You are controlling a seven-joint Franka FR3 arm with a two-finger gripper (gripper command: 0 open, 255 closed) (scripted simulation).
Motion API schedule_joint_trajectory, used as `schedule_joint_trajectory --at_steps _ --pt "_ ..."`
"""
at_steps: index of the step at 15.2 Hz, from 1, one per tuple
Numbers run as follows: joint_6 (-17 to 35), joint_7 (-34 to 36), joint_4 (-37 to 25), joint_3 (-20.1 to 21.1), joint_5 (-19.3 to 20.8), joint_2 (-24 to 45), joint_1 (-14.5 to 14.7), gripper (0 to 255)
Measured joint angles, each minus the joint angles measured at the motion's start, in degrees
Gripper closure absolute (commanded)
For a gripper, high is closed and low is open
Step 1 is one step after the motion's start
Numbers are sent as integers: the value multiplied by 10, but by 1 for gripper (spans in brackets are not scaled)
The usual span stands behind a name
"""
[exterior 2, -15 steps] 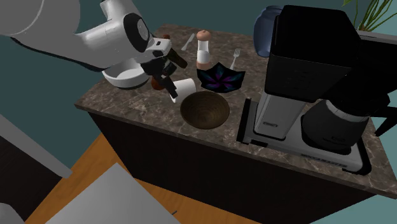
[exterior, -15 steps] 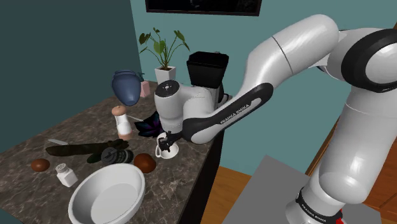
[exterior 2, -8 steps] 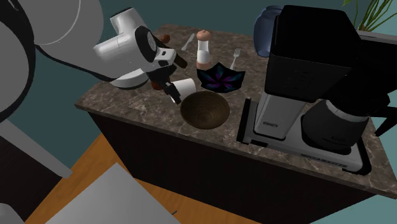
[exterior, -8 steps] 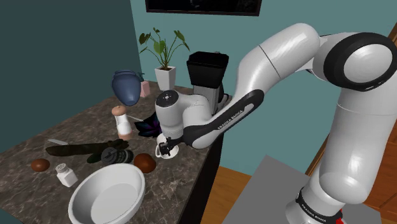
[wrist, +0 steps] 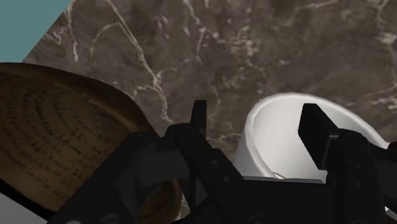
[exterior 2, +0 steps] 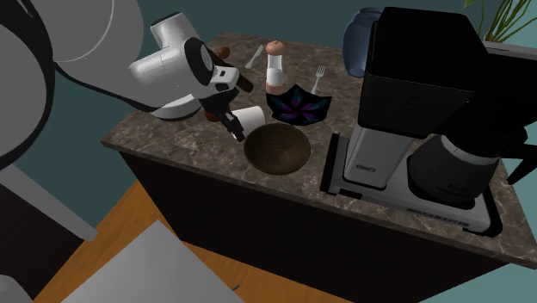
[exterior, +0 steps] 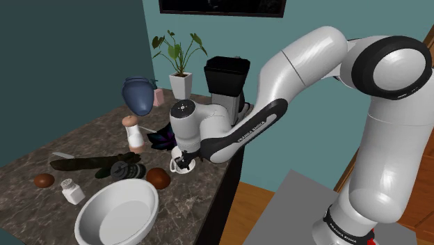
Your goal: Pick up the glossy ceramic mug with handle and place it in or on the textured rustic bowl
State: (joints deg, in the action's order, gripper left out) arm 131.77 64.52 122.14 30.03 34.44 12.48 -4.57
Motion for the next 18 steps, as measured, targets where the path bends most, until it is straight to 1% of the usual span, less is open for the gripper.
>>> schedule_joint_trajectory --at_steps 9,18 --pt "0 0 -1 0 0 0 0 255" --pt "-40 -42 -16 11 -45 -39 -8 255"
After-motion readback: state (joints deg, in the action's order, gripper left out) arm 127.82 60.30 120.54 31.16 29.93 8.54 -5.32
